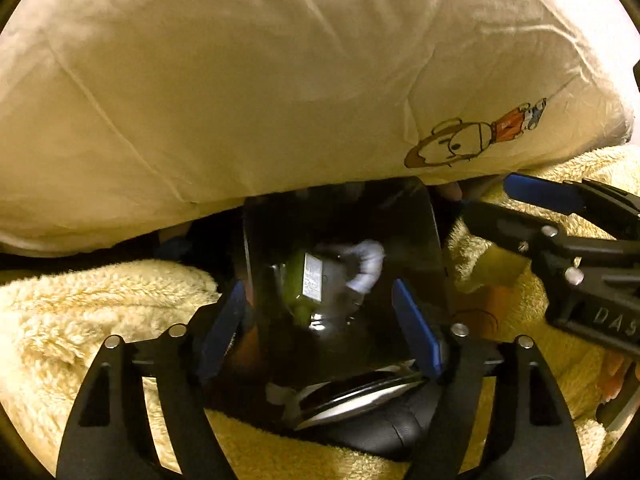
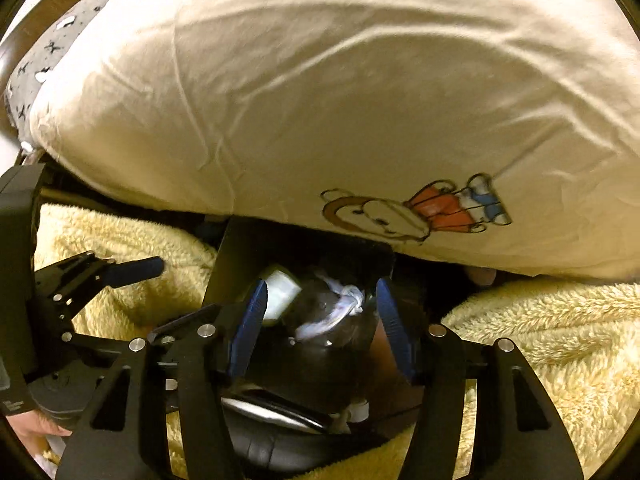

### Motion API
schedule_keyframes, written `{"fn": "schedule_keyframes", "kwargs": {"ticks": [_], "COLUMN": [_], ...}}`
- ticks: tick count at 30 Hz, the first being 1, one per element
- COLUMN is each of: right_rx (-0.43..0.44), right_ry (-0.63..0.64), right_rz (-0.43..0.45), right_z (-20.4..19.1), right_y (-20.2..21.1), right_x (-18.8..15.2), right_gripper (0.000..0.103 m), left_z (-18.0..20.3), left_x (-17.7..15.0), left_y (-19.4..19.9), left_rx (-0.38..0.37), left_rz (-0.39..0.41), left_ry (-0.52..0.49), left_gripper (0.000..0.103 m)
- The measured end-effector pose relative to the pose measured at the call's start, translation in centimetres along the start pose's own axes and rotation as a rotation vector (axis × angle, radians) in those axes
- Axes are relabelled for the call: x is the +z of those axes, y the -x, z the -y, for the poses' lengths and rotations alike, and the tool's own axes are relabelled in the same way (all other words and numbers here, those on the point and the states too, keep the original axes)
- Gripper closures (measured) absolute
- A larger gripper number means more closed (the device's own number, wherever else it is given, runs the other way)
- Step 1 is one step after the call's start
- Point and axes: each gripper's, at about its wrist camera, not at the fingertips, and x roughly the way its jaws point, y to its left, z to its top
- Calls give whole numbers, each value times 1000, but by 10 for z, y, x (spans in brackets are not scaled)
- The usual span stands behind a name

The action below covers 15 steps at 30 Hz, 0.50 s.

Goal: Collect trash
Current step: 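Lower both held items into the bin below the bed and open both tools, then grasp the pipe-cleaner toy with the left tool while the right tool grasps the yellow bottle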

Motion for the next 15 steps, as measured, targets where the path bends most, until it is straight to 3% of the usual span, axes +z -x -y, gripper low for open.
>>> {"fn": "schedule_keyframes", "kwargs": {"ticks": [10,15], "right_rx": [-66,-120], "right_ry": [-25,-27], "right_rz": [194,320], "right_z": [17,29], "right_y": [61,99], "right_x": [17,29], "right_gripper": [29,29], "left_z": [4,11], "left_x": [22,32], "left_y": [58,95], "left_rx": [36,53], "left_rz": [140,250], "left_ry": [-29,-66], "left_gripper": [21,19]}}
